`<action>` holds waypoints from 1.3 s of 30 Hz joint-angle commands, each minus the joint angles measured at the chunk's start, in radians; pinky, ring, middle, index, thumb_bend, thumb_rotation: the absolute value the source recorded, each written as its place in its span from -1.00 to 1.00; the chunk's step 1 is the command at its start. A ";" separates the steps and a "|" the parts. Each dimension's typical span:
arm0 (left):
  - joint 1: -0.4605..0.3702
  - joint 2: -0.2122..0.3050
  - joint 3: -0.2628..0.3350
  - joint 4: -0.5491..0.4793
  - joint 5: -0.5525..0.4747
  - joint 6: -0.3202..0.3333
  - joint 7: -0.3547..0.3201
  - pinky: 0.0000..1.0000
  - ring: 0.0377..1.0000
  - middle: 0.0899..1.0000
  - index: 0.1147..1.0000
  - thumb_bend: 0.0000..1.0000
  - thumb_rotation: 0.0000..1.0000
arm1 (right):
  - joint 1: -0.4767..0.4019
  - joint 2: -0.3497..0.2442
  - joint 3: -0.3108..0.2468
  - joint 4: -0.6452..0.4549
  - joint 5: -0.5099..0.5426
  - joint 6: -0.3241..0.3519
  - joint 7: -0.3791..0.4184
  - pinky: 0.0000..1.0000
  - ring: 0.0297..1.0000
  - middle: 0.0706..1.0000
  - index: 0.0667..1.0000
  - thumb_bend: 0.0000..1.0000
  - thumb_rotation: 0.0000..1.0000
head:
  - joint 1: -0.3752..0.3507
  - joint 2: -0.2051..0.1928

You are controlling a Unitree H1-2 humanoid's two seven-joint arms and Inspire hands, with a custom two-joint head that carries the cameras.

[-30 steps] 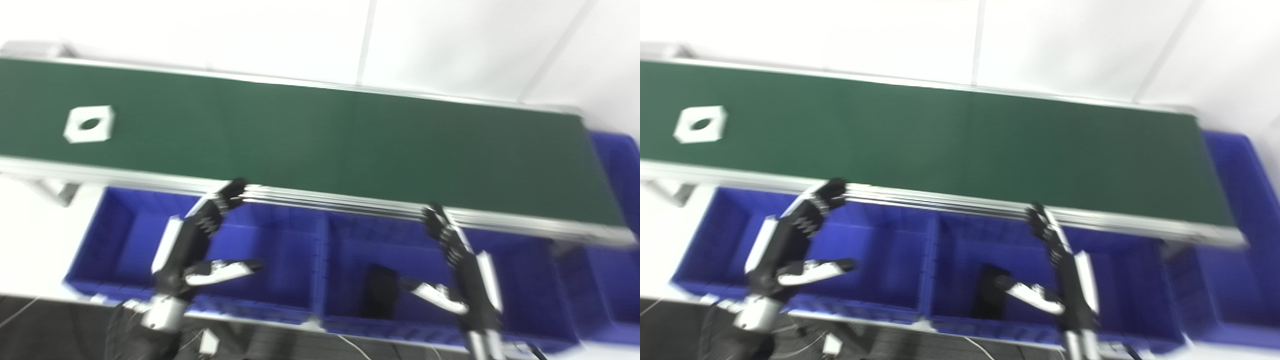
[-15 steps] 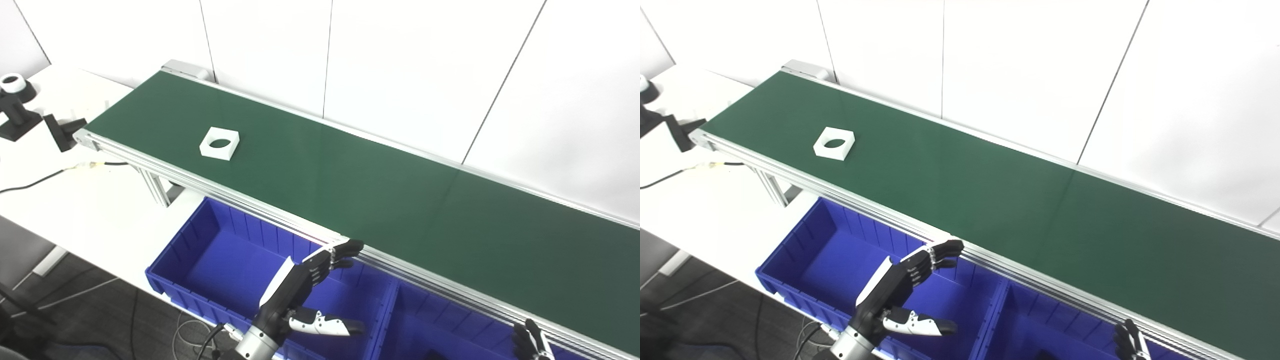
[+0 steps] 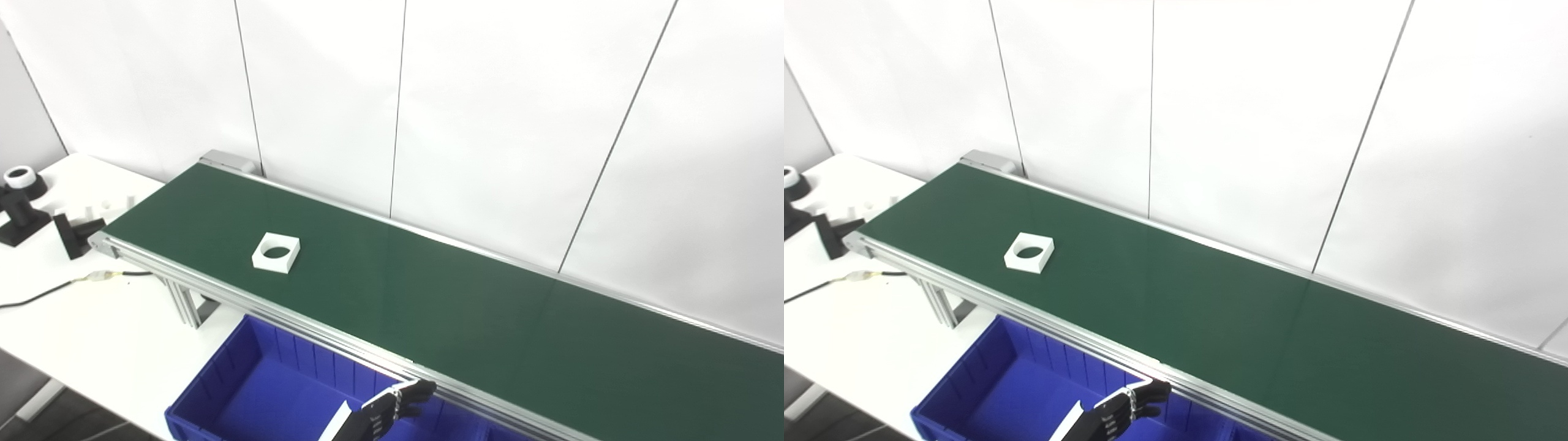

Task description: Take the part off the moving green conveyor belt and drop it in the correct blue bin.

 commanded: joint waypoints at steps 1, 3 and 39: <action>-0.014 0.008 -0.006 -0.017 -0.003 -0.042 0.008 0.65 0.71 0.68 0.58 0.62 -0.66 | -0.010 -0.004 0.001 -0.016 -0.002 -0.056 -0.022 0.70 0.71 0.70 0.78 0.65 -0.18 | 0.000 0.001; -0.021 0.010 -0.006 -0.021 -0.002 -0.042 0.010 0.64 0.71 0.67 0.57 0.64 -0.68 | -0.013 -0.006 0.002 -0.016 -0.007 -0.056 -0.030 0.73 0.70 0.68 0.77 0.67 -0.16 | -0.001 0.001; -0.420 0.412 0.241 -0.221 0.107 0.416 -0.057 0.86 0.90 0.86 0.78 0.74 -0.24 | -0.069 -0.072 0.034 -0.037 0.058 -0.056 -0.066 0.61 0.64 0.62 0.72 0.67 -0.27 | 0.045 0.001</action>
